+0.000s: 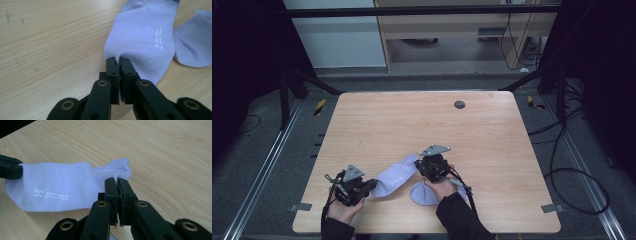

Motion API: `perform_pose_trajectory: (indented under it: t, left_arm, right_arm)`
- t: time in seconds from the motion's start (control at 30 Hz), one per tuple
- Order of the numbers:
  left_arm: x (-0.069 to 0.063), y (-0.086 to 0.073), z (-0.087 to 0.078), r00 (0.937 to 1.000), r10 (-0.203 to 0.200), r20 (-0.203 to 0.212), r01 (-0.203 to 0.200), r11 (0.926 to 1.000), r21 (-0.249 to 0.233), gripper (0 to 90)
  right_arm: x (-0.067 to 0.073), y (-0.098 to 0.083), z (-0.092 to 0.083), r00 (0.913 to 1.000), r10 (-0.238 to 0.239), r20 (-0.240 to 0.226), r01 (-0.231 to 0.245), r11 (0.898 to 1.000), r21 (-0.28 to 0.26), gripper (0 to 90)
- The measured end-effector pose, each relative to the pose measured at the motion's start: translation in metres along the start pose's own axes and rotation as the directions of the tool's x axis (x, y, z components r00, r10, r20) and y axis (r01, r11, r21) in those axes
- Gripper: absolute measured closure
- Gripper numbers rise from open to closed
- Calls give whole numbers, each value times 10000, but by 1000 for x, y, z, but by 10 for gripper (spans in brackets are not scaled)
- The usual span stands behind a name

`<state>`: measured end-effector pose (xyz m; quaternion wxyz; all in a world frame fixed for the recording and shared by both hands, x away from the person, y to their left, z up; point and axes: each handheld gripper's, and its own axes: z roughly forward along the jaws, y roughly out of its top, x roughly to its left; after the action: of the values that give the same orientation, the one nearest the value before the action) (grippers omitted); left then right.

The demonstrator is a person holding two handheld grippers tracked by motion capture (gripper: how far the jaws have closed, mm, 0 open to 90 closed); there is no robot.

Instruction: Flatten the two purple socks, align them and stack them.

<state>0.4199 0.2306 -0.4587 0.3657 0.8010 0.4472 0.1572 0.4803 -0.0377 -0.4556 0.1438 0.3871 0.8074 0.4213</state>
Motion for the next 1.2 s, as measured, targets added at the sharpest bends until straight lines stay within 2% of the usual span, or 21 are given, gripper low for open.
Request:
perform_pose_trajectory:
  t: [0.33, 0.6, 0.93, 1.2]
  left_arm:
    - [-24, 22, 6, 9971, 542, 527, -532, 9984, -202, 862]
    - [-50, 36, 21, 9879, 1152, 1038, -1152, 9933, -62, 863]
    - [-71, 42, 40, 9764, 1638, 1407, -1693, 9851, 284, 863]
    - [-78, 39, 52, 9720, 1786, 1527, -1903, 9795, 661, 863]
  right_arm:
    - [-13, -9, -48, 9993, -158, 333, 169, 9993, -335, 880]
    - [-26, -24, -83, 9979, -92, 642, 125, 9986, -511, 880]
    - [-37, -50, -108, 9954, 257, 920, -204, 9981, -587, 880]
    - [-35, -67, -111, 9957, 320, 872, -291, 9990, -337, 880]
